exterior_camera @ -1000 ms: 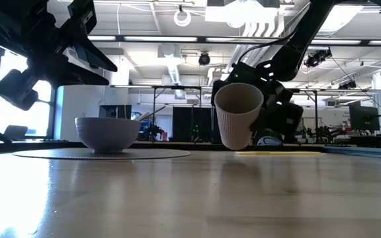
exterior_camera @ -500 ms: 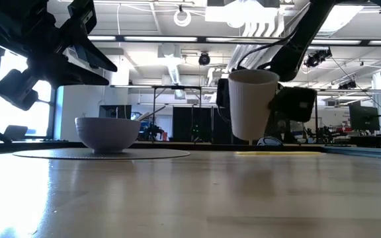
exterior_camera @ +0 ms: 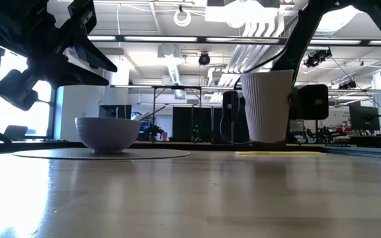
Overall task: Pick & Place Utensil
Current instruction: Put the white cup on the brown mat to the top right of the violet bowl
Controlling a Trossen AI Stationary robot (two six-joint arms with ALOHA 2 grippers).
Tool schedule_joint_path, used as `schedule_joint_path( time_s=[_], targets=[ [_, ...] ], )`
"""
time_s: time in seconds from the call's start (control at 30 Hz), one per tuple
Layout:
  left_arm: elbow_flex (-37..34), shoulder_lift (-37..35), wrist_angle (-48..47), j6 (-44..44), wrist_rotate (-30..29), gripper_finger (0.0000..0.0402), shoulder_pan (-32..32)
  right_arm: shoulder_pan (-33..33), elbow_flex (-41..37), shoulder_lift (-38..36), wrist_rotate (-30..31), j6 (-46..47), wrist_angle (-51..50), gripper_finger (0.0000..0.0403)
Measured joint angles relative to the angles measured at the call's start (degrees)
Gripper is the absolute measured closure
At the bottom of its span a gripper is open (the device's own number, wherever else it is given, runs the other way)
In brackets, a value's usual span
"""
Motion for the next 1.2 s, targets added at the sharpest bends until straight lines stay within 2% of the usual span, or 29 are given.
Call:
schedule_joint_path(
  time_s=[0.3, 0.6, 1.2],
  targets=[
    [0.0, 0.0, 0.0, 0.0, 0.0, 0.0296, 0.0, 1.2, 0.0, 2.2, -1.1, 0.5, 0.1, 0.0043],
    [0.0, 0.0, 0.0, 0.0, 0.0, 0.0296, 0.0, 1.5, 0.1, 4.8, 0.3, 0.5, 0.2, 0.0043],
    [0.0, 0.0, 0.0, 0.0, 0.0, 0.0296, 0.0, 1.6, 0.1, 4.9, 4.2, 1.0, 0.2, 0.0043]
  ],
)
